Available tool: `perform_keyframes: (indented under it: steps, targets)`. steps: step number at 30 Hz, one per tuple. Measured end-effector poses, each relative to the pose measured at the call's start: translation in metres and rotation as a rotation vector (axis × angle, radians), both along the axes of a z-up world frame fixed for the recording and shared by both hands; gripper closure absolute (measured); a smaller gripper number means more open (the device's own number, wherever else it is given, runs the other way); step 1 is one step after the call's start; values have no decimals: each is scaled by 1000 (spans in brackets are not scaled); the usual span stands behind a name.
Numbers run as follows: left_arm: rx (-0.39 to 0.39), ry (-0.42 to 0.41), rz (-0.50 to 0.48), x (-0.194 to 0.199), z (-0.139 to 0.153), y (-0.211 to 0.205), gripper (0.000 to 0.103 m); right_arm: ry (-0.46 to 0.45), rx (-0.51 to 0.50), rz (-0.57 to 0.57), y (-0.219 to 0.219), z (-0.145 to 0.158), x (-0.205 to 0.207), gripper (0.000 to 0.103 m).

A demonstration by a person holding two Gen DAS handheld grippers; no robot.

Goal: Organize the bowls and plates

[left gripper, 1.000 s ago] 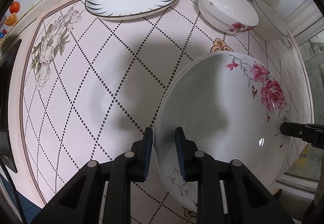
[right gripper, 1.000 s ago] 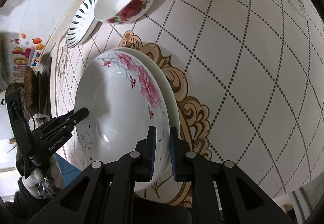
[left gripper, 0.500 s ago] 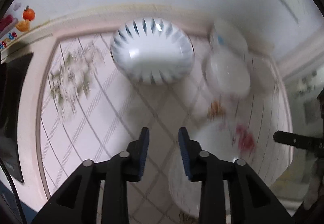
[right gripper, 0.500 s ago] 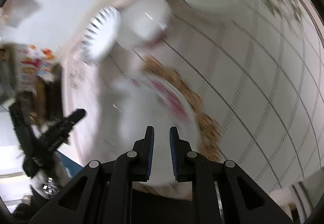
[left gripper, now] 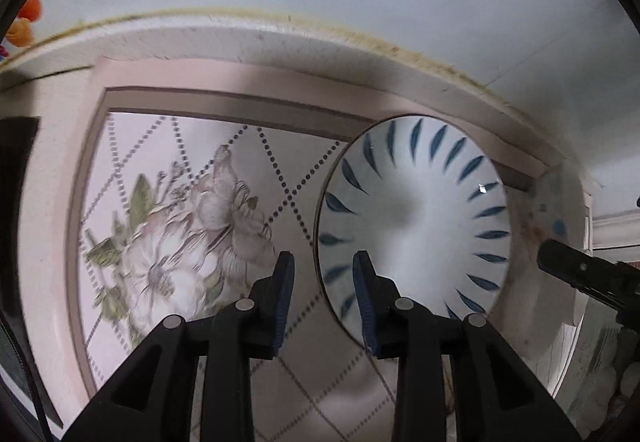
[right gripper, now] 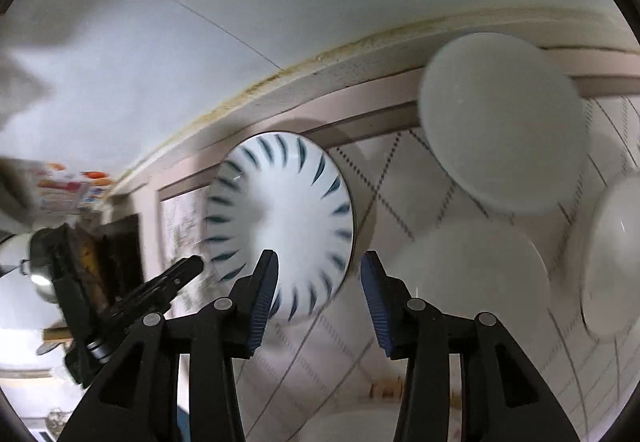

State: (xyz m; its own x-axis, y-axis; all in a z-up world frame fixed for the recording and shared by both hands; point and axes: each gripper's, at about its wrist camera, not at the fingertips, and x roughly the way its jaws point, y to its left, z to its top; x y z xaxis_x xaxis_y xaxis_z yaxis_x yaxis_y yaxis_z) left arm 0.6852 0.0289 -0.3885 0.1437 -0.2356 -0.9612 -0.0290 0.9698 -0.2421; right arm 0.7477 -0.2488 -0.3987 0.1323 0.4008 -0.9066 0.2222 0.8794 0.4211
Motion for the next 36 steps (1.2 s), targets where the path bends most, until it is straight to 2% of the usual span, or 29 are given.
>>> perform_keyframes:
  steps: [3,6,8,10,17,23,29,36]
  targets:
    - [-7,23,-18,10,-14,-4,75,26,-43,-1,3,-23,13,60]
    - [-6,-6,-24,13,-19,-7,76,44,-56,-1,5,-40,23,74]
    - [-5,-30,-32,14,-18,-9,84,36,-78,5,6,-45,26,88]
    - [12,-44,-35,17,-17,-12,84,24,-100,18,8,-46,27,91]
    - [38,-68,-39,14,-11,-19,84,-4,-115,51,10,-44,23,91]
    - [41,-97,-34,-1,13,-19,84,-14,-96,55,12,-34,17,91]
    - [19,-127,-21,-16,45,-12,84,-46,-76,72,14,-6,6,91]
    - [-20,-157,-14,-55,86,-6,84,-92,-70,110,12,36,-23,91]
